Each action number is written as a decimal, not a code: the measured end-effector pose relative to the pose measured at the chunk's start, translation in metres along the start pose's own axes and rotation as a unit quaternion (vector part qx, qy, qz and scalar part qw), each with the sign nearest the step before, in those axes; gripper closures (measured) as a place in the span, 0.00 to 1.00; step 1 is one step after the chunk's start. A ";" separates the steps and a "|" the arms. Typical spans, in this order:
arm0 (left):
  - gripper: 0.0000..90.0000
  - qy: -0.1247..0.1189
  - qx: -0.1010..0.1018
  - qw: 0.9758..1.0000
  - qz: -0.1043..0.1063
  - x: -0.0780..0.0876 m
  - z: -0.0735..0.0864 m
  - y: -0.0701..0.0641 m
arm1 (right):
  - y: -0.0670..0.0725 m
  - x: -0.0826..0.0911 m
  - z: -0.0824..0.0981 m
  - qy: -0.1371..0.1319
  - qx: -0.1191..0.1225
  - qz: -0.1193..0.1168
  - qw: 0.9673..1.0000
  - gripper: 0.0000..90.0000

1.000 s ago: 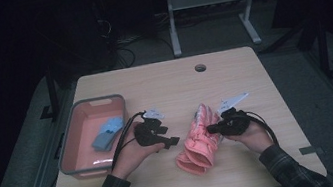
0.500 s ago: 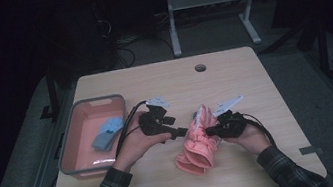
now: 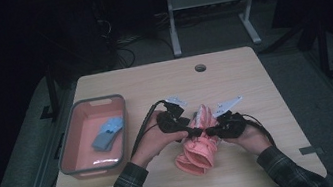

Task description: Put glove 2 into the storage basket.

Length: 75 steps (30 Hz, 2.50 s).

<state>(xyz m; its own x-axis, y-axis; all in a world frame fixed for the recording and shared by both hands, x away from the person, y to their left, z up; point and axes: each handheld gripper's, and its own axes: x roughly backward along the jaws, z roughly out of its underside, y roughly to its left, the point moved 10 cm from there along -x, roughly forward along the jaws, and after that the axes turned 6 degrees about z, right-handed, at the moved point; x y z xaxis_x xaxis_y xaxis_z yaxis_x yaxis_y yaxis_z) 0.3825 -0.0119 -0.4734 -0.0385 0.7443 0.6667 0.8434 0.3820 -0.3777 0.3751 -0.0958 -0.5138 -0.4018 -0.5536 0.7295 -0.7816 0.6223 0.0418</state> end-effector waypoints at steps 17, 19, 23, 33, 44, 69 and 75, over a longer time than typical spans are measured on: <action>0.14 0.007 0.071 0.996 0.053 -0.031 0.024 0.018 | 0.003 -0.001 0.004 0.010 0.016 0.010 1.000 1.00; 0.14 0.009 0.078 0.995 0.063 -0.033 0.026 0.018 | 0.003 -0.001 0.004 0.008 0.018 0.009 1.000 1.00; 0.14 0.009 0.084 0.994 0.076 -0.036 0.029 0.019 | 0.003 -0.001 0.005 0.010 0.019 0.009 1.000 1.00; 0.14 0.000 0.096 0.990 0.102 -0.041 0.033 0.020 | 0.004 -0.002 0.006 0.013 0.021 0.008 1.000 1.00; 0.23 0.021 0.096 0.987 0.128 -0.044 0.033 0.015 | 0.006 -0.004 0.007 0.014 0.019 0.003 1.000 1.00; 0.68 0.005 0.087 0.989 0.120 -0.028 0.027 0.011 | -0.007 0.026 0.002 -0.046 -0.018 -0.005 0.999 0.63; 0.68 0.001 0.080 0.989 0.122 -0.019 0.021 0.004 | -0.033 0.038 0.012 -0.078 -0.060 0.031 0.995 0.39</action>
<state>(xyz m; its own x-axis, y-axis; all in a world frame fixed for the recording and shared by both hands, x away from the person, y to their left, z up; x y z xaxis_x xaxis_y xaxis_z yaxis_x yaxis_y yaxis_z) 0.3753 -0.0127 -0.5010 0.1567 0.8244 0.5438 0.7319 0.2727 -0.6244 0.3798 -0.1443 -0.4956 -0.5242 -0.5858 0.6181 -0.6946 0.7140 0.0877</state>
